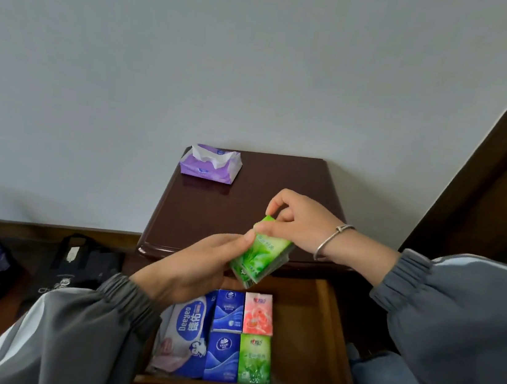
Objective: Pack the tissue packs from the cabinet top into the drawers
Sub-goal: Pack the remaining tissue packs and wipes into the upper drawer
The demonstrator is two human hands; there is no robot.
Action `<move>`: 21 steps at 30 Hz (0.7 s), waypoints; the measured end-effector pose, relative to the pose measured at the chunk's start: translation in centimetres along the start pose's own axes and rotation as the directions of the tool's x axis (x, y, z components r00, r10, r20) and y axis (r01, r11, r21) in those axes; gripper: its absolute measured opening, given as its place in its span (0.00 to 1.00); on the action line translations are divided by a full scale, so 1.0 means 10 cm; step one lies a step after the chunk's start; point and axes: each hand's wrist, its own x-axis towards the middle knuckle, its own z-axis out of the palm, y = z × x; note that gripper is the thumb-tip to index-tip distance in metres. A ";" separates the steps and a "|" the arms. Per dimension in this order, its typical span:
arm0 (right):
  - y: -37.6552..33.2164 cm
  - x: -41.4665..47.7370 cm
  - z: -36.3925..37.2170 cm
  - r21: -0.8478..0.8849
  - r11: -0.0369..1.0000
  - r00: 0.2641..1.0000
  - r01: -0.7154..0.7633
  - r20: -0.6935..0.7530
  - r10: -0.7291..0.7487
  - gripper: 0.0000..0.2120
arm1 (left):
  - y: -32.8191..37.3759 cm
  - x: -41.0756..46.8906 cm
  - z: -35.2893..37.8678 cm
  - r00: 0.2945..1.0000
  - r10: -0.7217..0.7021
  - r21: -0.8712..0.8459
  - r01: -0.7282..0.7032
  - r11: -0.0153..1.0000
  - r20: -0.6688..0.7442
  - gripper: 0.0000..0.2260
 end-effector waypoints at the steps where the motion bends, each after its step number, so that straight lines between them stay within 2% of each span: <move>1: -0.01 0.02 0.05 -0.005 1.000 0.999 0.011 -0.030 -0.011 0.17 | -0.03 -0.01 -0.01 1.000 0.008 -0.025 -0.009 1.000 -0.022 0.26; 4: -0.03 0.13 0.18 -0.004 0.999 0.988 0.036 -0.152 -0.036 0.14 | -0.10 -0.02 -0.12 0.994 0.052 -0.078 -0.060 0.995 -0.100 0.23; 7: 0.01 0.33 0.25 0.104 0.994 0.973 0.014 -0.231 0.011 0.10 | -0.11 -0.03 -0.34 0.958 0.084 -0.195 -0.141 0.971 -0.275 0.20; 12: 0.20 0.86 0.45 -0.077 0.997 0.973 -0.030 -0.231 0.011 0.05 | -0.13 -0.05 -0.89 0.851 0.088 -0.378 -0.320 0.869 -0.518 0.12; 14: 0.25 1.16 0.58 -0.159 0.987 0.978 -0.018 -0.207 -0.016 0.09 | -0.15 -0.02 -1.05 0.787 0.135 -0.327 -0.397 0.858 -0.602 0.13; 17: 0.31 1.62 0.74 -0.339 0.940 0.981 0.026 -0.171 -0.089 0.18 | -0.18 0.06 -1.18 0.674 0.238 -0.155 -0.467 0.870 -0.699 0.15; 19: 0.32 1.90 0.79 -0.430 0.902 0.975 0.050 -0.176 -0.138 0.24 | -0.22 0.11 -1.22 0.642 0.261 -0.098 -0.467 0.879 -0.721 0.15; 21: 0.34 2.17 0.82 -0.510 0.860 0.975 0.037 -0.169 -0.142 0.27 | -0.27 0.15 -1.25 0.643 0.266 -0.076 -0.453 0.888 -0.718 0.15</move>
